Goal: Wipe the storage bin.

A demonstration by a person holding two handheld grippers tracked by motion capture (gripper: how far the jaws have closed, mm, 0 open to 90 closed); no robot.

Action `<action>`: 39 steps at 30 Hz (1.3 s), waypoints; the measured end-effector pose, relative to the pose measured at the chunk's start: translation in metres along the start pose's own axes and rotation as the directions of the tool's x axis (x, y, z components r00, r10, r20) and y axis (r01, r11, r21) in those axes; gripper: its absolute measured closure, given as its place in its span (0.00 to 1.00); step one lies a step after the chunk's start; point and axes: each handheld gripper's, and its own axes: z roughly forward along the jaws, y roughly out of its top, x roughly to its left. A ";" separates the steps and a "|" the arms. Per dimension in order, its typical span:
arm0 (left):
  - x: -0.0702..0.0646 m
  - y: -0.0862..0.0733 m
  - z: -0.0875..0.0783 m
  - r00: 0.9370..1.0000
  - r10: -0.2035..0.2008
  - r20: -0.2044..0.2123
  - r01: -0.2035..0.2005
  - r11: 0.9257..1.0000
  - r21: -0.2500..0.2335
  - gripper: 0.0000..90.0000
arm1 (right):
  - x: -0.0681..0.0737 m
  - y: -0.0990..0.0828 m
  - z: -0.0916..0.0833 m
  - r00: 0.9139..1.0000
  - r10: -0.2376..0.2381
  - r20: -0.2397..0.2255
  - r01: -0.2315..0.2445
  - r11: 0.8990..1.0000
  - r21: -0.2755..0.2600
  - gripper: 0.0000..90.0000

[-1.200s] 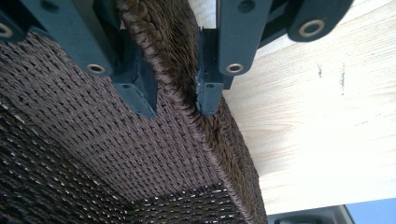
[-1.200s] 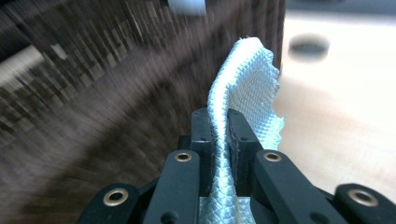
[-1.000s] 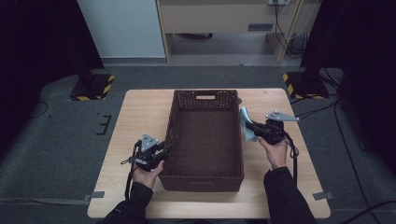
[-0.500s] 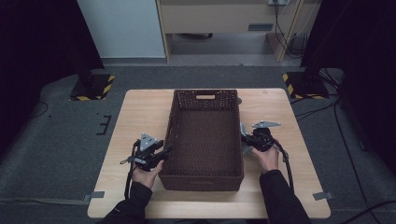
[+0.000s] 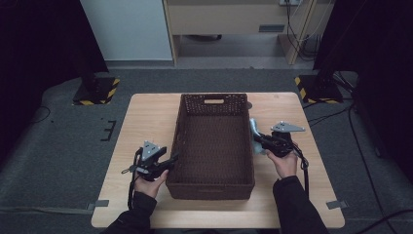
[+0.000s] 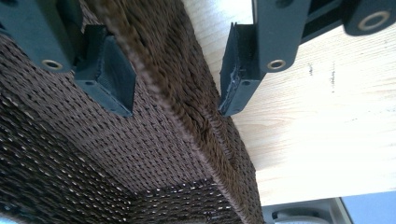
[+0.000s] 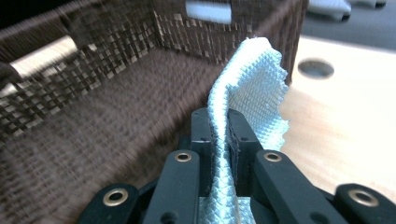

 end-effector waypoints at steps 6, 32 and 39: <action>-0.002 -0.002 -0.002 1.000 0.010 0.024 -0.010 1.000 0.003 0.51 | -0.005 -0.024 0.015 0.999 0.039 0.022 -0.041 0.993 0.107 0.93; -0.005 0.001 0.012 1.000 -0.003 -0.015 0.003 1.000 0.024 0.75 | -0.004 -0.020 -0.001 0.997 0.065 -0.031 -0.064 0.998 0.028 0.93; -0.001 0.001 0.013 1.000 -0.004 -0.020 0.004 1.000 0.015 0.67 | -0.001 -0.036 0.020 0.998 0.067 -0.015 -0.065 0.989 0.135 0.93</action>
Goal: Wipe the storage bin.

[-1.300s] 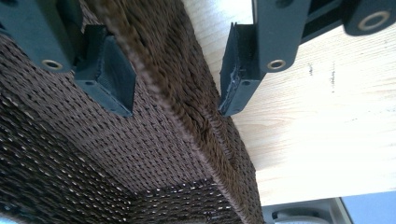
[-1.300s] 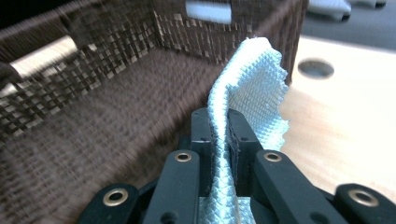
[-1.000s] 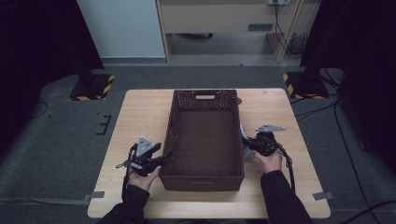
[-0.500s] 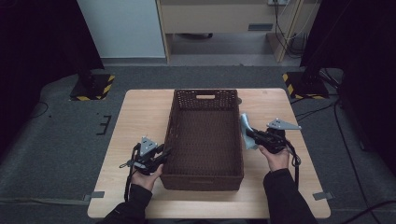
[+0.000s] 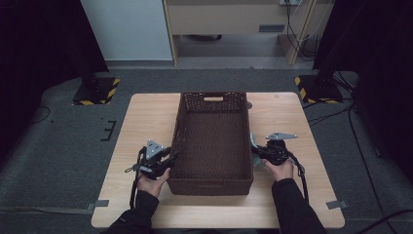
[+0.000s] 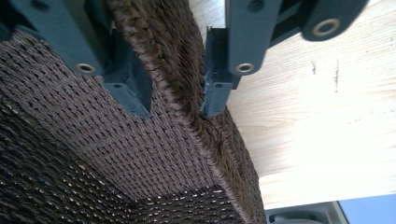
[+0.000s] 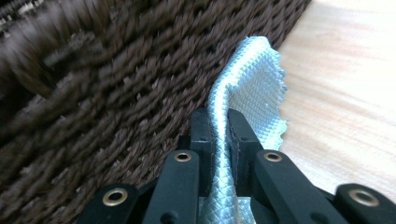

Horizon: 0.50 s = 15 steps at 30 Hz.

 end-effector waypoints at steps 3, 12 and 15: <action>0.002 0.000 0.000 1.000 -0.006 -0.001 0.006 1.000 -0.006 0.61 | 0.002 0.007 -0.010 1.000 -0.010 -0.007 0.009 0.999 -0.045 0.93; 0.005 -0.001 -0.009 0.999 -0.016 0.037 0.017 0.999 -0.027 0.51 | 0.014 0.026 -0.049 0.998 -0.055 -0.032 0.047 0.978 -0.203 0.93; 0.003 -0.003 -0.015 0.998 -0.001 0.056 0.002 1.000 -0.020 0.53 | 0.013 0.019 -0.040 0.998 -0.048 -0.028 0.043 0.987 -0.153 0.93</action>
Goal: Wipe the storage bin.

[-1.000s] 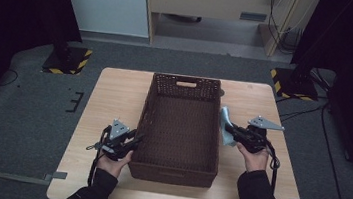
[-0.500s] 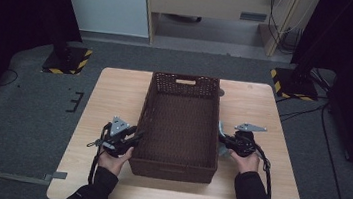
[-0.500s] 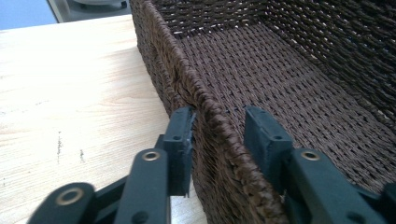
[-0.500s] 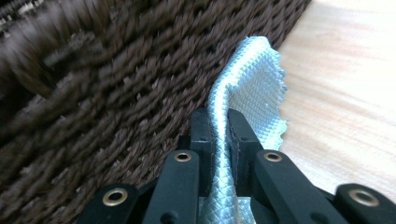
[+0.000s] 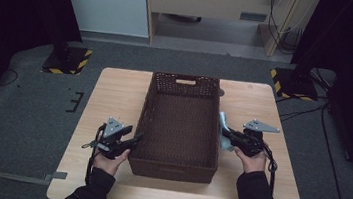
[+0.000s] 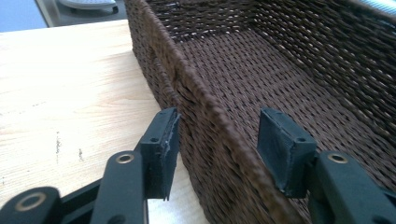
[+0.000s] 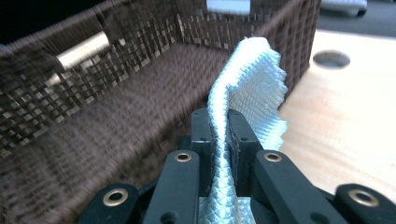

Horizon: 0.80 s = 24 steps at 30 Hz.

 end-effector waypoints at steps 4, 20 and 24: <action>-0.001 -0.001 0.000 1.000 0.003 0.029 -0.003 1.000 0.017 0.59 | -0.003 -0.014 0.011 1.000 0.023 0.011 -0.024 0.997 0.067 0.93; -0.006 -0.002 0.006 1.000 -0.004 0.000 0.004 0.999 0.035 0.75 | 0.018 -0.014 -0.014 0.999 0.023 -0.024 -0.024 1.000 -0.017 0.93; -0.006 0.000 0.009 1.000 -0.005 -0.022 0.006 0.999 0.033 0.76 | 0.023 -0.003 -0.028 0.999 0.000 -0.033 -0.003 0.996 -0.090 0.93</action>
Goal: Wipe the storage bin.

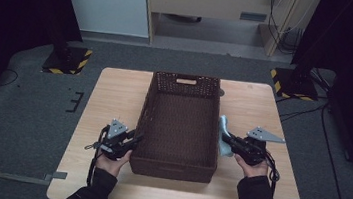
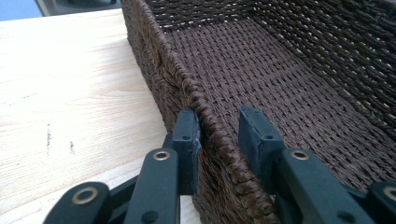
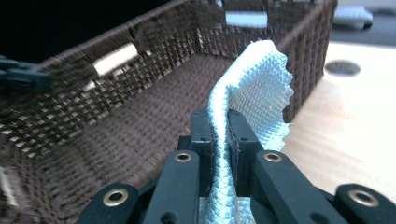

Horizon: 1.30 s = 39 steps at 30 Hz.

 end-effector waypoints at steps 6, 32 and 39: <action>0.002 0.002 0.003 1.000 0.001 -0.008 -0.001 1.000 -0.001 0.75 | -0.007 -0.017 0.020 1.000 0.005 0.013 -0.006 0.994 0.110 0.93; 0.007 0.005 0.009 1.000 -0.004 -0.017 0.004 1.000 -0.003 0.74 | -0.009 -0.029 0.024 0.999 0.031 0.008 -0.032 0.985 0.170 0.93; 0.006 0.005 0.009 1.000 0.007 -0.016 -0.007 1.000 -0.003 0.73 | -0.010 -0.044 0.030 0.998 0.051 0.028 -0.056 0.966 0.250 0.93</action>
